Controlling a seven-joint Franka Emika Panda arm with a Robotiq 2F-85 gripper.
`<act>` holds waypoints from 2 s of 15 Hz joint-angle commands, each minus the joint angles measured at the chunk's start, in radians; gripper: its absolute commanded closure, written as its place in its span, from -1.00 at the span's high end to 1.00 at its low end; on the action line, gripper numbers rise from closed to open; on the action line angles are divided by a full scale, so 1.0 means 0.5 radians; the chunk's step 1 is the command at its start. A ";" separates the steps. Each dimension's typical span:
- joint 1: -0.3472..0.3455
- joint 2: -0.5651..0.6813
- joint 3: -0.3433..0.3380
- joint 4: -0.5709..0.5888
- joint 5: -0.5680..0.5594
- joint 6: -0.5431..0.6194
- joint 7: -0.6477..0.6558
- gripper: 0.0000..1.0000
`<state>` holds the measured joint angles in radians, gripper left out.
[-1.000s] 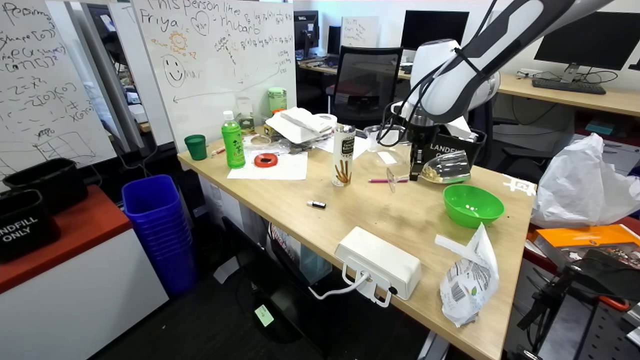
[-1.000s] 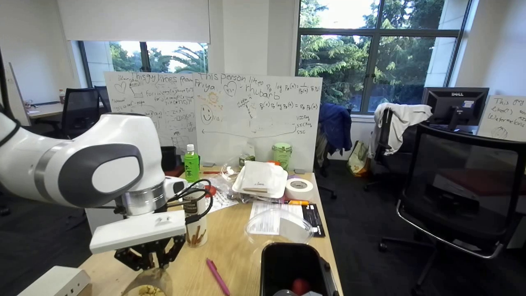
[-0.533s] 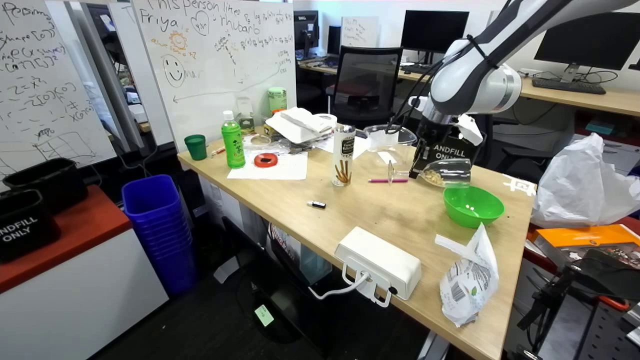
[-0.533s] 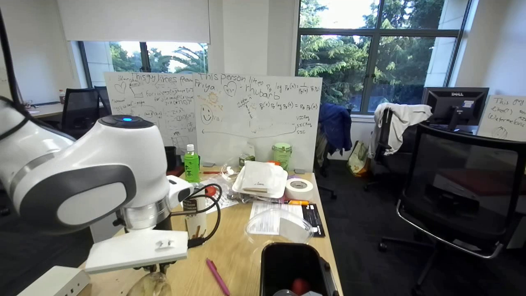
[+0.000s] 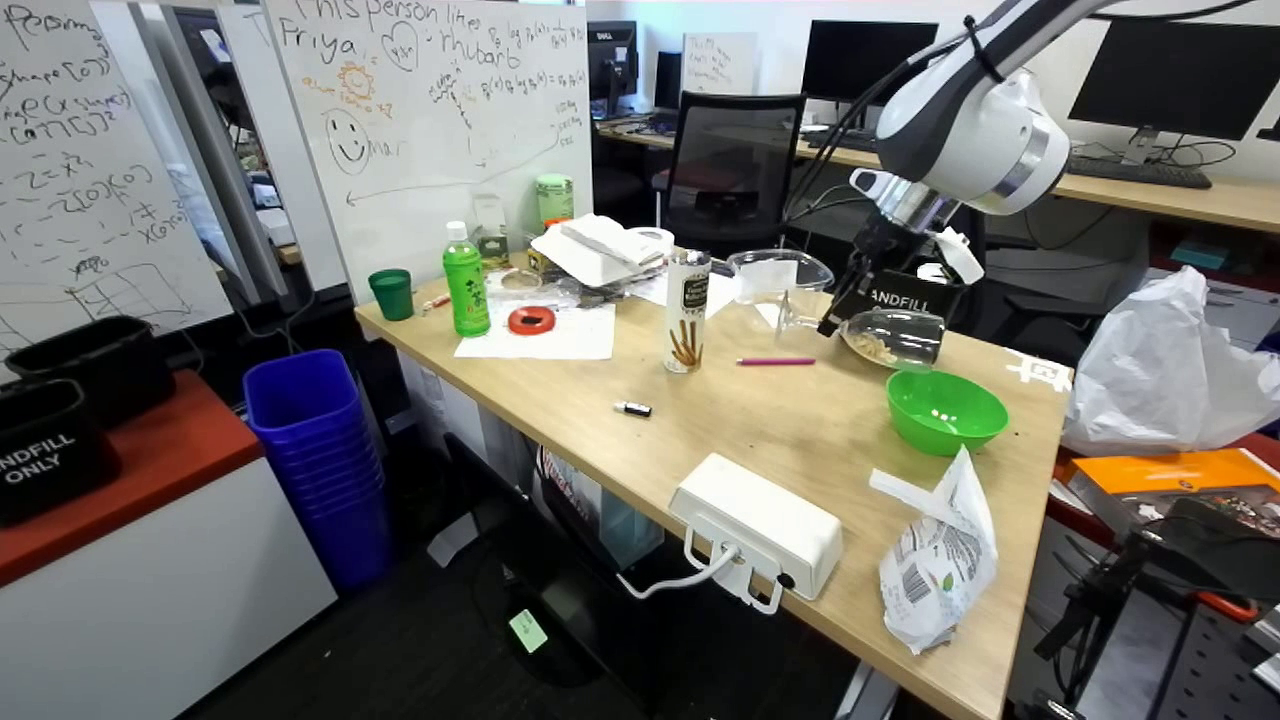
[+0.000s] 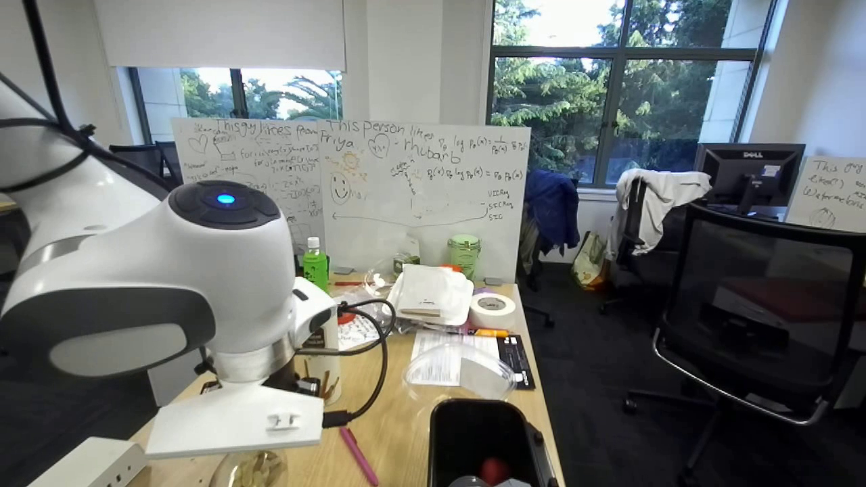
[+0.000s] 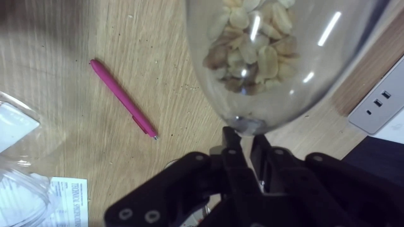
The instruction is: Pour the contents in the wine glass into the green bowl
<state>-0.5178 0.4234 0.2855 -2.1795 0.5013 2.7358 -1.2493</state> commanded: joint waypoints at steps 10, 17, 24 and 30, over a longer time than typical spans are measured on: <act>-0.131 -0.220 0.058 -0.307 0.619 0.198 -0.724 -0.93; -0.146 -0.230 0.138 -0.333 1.010 0.250 -0.859 -0.93; -0.148 -0.255 0.149 -0.312 1.395 0.303 -1.086 -0.93; -0.140 -0.279 0.134 -0.301 1.625 0.337 -1.256 -0.93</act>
<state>-0.5704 0.3042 0.3346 -2.3274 1.2431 2.8836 -1.8102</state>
